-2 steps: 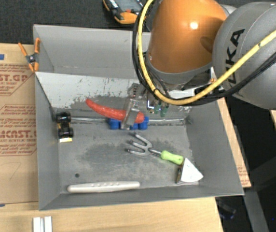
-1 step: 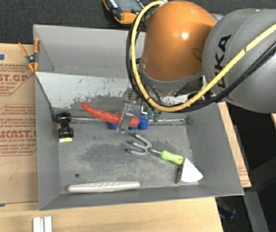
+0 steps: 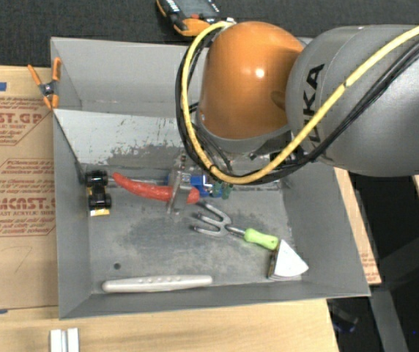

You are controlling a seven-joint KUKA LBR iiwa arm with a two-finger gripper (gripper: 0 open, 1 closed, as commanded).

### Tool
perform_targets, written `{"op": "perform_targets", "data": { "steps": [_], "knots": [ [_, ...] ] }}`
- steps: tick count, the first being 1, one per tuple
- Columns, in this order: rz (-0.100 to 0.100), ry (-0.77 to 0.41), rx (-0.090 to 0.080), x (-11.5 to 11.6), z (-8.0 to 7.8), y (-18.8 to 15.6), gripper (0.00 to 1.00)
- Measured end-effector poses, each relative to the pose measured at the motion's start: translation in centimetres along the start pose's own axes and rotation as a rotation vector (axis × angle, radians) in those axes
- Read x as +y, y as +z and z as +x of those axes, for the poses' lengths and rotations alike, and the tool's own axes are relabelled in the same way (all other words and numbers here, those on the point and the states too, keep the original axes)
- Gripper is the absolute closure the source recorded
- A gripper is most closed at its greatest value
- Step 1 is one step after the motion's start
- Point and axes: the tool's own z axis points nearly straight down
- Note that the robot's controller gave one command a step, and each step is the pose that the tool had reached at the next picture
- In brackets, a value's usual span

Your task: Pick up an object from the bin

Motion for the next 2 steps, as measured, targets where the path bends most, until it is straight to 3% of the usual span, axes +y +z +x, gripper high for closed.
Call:
{"op": "perform_targets", "data": {
  "steps": [1, 2],
  "knots": [
    [0.002, -0.180, 0.006, 0.5, 0.8, 0.3, 1.00],
    [-0.003, -0.274, -0.002, 0.3, -0.1, -0.8, 1.00]
  ]
}}
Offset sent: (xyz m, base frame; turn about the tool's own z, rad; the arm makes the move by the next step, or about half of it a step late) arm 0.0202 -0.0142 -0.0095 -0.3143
